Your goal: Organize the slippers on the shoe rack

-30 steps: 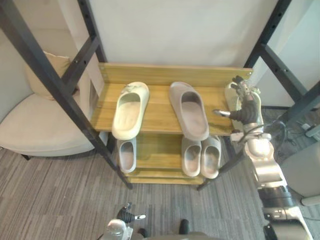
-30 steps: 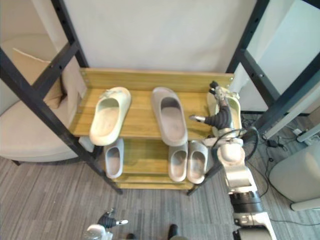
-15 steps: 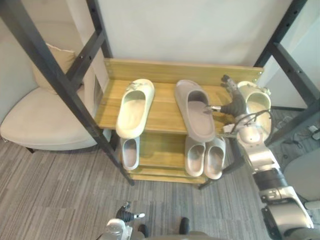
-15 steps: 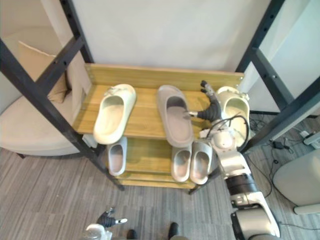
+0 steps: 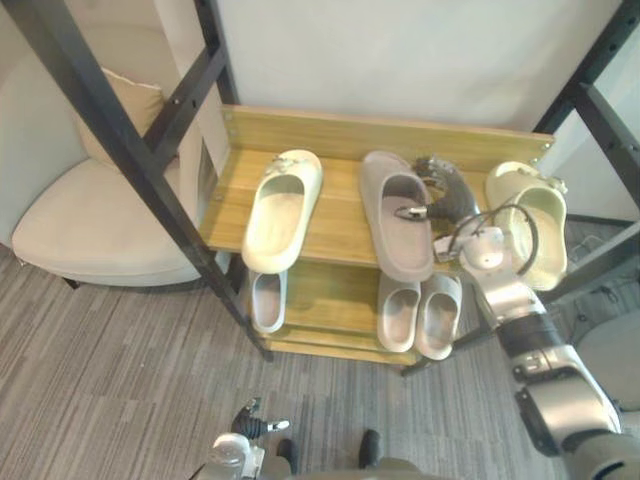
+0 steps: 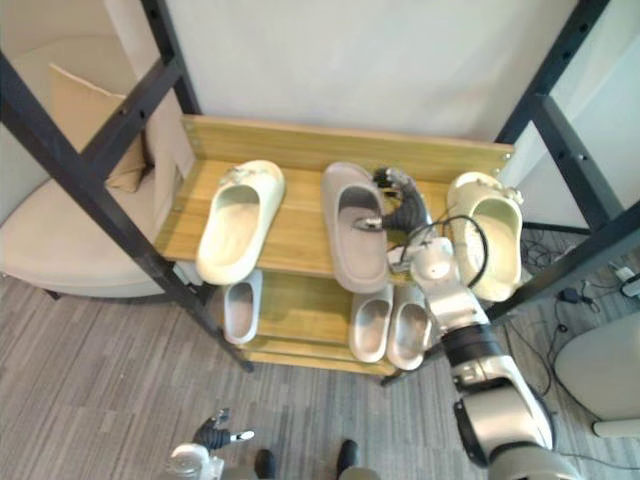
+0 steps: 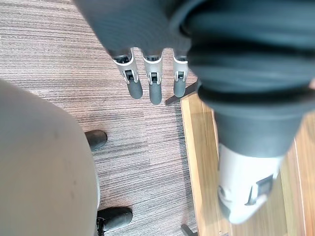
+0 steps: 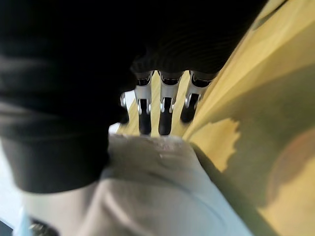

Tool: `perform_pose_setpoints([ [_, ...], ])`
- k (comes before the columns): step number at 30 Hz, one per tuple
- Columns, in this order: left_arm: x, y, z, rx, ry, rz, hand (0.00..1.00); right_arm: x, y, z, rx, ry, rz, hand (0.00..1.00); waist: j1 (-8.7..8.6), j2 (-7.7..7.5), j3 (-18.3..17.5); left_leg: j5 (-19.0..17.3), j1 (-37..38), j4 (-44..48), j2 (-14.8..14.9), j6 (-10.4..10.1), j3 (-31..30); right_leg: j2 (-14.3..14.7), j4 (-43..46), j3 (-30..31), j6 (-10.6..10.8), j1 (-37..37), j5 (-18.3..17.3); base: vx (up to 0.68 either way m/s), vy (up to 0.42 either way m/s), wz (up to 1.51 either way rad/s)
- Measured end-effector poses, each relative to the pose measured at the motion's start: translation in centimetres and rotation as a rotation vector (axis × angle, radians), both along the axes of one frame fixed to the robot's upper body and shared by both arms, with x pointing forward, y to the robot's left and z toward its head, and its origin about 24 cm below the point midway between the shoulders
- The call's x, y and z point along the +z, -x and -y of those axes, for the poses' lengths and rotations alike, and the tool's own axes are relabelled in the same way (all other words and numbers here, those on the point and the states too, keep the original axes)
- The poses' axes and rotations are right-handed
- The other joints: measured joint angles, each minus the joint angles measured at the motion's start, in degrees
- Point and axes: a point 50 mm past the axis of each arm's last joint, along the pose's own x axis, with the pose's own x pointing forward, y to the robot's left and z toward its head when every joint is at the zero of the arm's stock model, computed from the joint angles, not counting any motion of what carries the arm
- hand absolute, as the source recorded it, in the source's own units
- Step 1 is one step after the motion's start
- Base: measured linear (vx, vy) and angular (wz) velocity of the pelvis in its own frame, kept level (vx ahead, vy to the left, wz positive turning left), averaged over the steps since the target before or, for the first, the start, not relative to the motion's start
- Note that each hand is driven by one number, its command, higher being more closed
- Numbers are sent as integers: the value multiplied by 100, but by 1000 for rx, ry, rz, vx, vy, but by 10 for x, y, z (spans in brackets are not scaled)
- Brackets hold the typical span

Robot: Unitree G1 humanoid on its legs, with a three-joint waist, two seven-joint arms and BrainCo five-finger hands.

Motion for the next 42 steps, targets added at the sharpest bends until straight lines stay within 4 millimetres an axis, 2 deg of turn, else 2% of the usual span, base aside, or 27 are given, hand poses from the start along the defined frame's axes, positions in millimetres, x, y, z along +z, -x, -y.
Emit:
perform_pose_setpoints([
  [14, 0, -1, 0, 1, -2, 3, 0, -2, 4, 0, 18, -5, 3, 100, 33, -20, 10, 7, 101, -6, -1, -3, -48, -13, 28, -47, 0, 109, -37, -5, -3, 2],
  [20, 0, 0, 0, -1, 1, -2, 0, -6, 25, 3, 34, -34, 40, 100, -6, -21, 8, 7, 158, -16, 5, -4, 16, -15, 29, -2, 2, 135, -37, -15, -3, -4],
  [24, -1, 3, -1, 7, 2, -9, 0, 1, 38, 5, 44, -68, 99, 100, -97, -22, 0, 7, 256, -26, 11, -4, 32, -19, 23, 10, 7, 229, -40, -17, -5, -1],
  [28, -2, 5, -2, 14, 5, -17, 0, 19, 61, 5, 80, -125, 221, 100, -156, -24, -9, 7, 301, -34, 8, -4, 77, -32, -17, 62, 10, 264, -40, -37, -10, -5],
  [35, -3, 9, -1, -8, 10, -33, 0, 24, 89, -1, 158, -197, 292, 100, -226, -19, -106, 10, 366, -54, 22, -10, 146, -16, -55, 130, 13, 298, -38, -29, -15, -6],
  [42, -4, 14, 0, -7, 15, -42, 0, 10, 115, -4, 271, -244, 241, 100, -255, -7, -231, 8, 457, -57, 19, -11, 177, -19, -107, 138, 20, 404, -33, -11, -4, 1],
])
